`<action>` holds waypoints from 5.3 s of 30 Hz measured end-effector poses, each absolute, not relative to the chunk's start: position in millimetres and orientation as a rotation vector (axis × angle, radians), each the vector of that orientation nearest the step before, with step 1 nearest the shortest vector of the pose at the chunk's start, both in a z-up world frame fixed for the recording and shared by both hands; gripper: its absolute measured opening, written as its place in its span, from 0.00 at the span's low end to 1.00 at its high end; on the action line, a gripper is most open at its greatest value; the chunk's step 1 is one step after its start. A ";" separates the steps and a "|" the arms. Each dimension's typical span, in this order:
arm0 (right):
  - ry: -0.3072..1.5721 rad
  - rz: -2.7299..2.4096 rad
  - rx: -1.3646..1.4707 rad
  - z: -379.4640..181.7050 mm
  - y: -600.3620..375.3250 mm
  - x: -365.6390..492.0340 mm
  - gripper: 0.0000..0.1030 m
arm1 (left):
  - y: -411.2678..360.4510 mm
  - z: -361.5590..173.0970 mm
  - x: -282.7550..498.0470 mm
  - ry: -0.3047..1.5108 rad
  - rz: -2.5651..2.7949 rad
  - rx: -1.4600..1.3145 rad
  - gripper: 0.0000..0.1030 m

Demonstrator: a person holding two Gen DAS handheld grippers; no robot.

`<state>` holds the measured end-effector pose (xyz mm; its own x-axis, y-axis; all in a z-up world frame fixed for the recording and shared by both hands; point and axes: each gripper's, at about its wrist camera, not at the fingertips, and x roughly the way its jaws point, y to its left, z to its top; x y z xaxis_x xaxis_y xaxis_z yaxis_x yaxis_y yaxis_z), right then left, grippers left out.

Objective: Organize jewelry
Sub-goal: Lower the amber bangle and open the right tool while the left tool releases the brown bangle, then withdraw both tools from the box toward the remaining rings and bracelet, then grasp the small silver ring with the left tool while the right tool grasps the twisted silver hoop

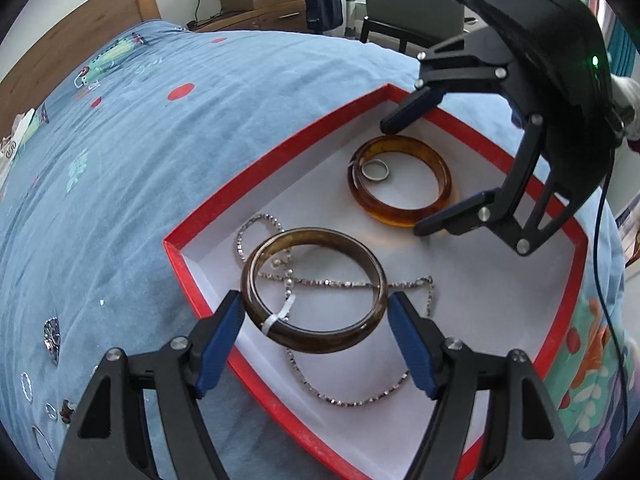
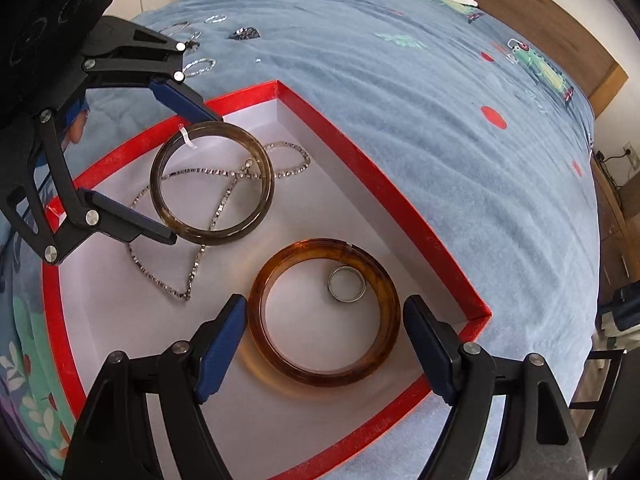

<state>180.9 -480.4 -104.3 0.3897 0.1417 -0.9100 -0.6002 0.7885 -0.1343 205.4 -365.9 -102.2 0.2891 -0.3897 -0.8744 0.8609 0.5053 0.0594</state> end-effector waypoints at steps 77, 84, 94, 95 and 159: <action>0.806 0.165 -0.011 34.7 -288.8 69.3 0.63 | 93.3 -12.7 144.3 0.876 -0.159 0.053 0.70; 0.840 0.133 0.034 3.8 -286.5 103.7 0.58 | 73.5 -39.0 170.8 0.908 -0.187 0.047 0.70; 0.877 0.098 0.067 -28.1 -282.9 132.7 0.56 | 51.1 -70.8 200.8 0.961 -0.224 0.026 0.70; 0.881 0.093 0.069 -30.8 -282.4 135.4 0.56 | 50.2 -72.2 202.1 0.962 -0.226 0.027 0.70; 1.009 0.192 0.065 -99.3 -254.5 255.9 0.41 | -87.3 -102.5 313.1 0.932 -0.467 0.185 0.17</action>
<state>255.9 -254.5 -99.3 0.5178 0.1894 -0.8343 -0.1296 0.9813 0.1423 313.1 -87.3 -102.5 0.5057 -0.3061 -0.8066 0.4629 0.8852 -0.0457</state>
